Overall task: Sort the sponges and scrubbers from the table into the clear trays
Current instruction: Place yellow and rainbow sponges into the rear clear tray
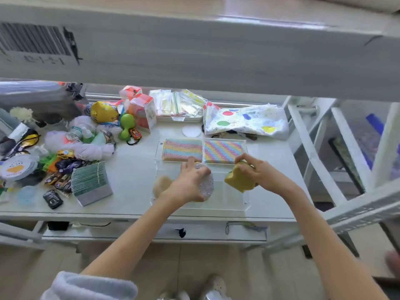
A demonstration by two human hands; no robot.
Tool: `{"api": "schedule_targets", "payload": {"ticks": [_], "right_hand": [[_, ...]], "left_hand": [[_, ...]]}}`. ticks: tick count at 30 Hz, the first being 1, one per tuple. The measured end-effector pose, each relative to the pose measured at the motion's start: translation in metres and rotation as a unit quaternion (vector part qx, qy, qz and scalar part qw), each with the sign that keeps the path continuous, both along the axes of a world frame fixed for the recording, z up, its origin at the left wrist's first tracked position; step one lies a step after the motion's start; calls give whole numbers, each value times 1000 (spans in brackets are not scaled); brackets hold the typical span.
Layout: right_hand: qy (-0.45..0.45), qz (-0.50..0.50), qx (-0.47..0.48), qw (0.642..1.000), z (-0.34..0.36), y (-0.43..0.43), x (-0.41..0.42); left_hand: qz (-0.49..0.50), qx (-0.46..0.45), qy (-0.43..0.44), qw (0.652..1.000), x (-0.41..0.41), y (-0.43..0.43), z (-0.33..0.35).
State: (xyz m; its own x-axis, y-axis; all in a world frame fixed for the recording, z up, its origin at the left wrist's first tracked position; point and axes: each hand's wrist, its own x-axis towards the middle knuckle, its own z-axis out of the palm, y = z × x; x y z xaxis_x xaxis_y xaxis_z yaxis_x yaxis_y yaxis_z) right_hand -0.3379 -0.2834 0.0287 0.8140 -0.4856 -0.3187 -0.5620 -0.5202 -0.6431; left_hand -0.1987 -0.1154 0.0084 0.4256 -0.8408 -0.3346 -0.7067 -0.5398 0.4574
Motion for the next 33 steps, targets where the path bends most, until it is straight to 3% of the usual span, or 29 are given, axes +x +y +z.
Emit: {"api": "schedule_targets", "payload": {"ticks": [5, 10, 14, 18, 23, 29, 33], "right_hand": [[-20, -34, 22, 999, -14, -6, -1], [-3, -21, -24, 999, -14, -20, -2], [28, 19, -33, 999, -15, -23, -4], [59, 51, -83, 994, -17, -21, 3], [106, 4, -163, 981, -31, -14, 9], [86, -8, -98, 991, -50, -1, 9], [106, -12, -220, 970, -46, -5, 10]], "left_hand": [[0, 18, -23, 1000, -11, -28, -13], [-39, 25, -97, 994, -27, -43, -29], [-88, 1, -64, 994, -29, -44, -27], [-69, -20, -19, 997, -20, -45, -23], [14, -42, -48, 998, -25, -48, -39], [60, -51, -91, 993, -26, -47, -46], [41, -47, -163, 985, -26, -43, -46]]}}
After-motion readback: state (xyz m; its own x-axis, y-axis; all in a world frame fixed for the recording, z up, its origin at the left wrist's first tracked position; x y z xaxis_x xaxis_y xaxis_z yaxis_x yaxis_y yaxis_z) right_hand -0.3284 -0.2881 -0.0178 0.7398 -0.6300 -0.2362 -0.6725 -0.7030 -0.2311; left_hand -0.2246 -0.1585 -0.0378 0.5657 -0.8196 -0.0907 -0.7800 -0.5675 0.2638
